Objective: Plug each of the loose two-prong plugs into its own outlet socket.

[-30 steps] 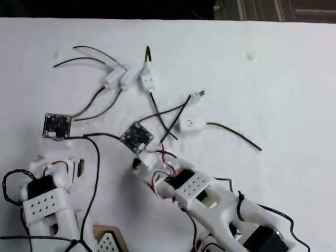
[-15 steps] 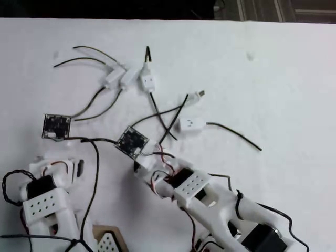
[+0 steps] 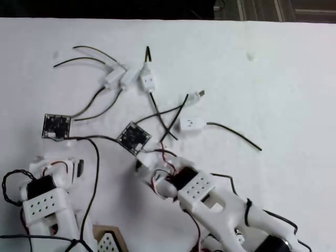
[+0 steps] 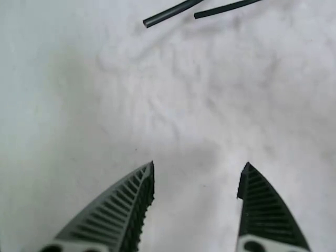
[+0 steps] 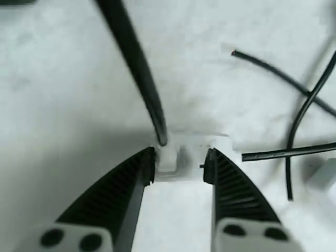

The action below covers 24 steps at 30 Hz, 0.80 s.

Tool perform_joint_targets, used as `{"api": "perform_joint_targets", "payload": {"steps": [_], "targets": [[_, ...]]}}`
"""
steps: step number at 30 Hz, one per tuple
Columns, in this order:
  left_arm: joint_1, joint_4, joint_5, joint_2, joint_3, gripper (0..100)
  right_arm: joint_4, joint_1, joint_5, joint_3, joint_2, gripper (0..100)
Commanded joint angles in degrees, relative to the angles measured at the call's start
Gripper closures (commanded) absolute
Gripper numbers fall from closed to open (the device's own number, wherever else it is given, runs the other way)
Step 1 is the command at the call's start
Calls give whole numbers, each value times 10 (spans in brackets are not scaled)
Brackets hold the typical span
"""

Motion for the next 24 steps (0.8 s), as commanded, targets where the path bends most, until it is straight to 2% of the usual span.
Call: {"api": "perform_joint_targets", "payload": {"steps": [1, 5, 13, 20, 24], "targets": [[0, -10, -1, -10, -2, 740, 3, 3, -4, -6, -37, 870], [0, -10, -1, -10, -2, 740, -8, -5, -4, -8, -16, 875], [-1, -10, -1, -10, -1, 740, -97, -14, -4, -11, 63, 875], [-1, -10, -1, -10, -1, 740, -127, -13, -4, -11, 71, 877], [-1, -10, -1, -10, -1, 740, -126, -13, 1, -11, 71, 950]]}}
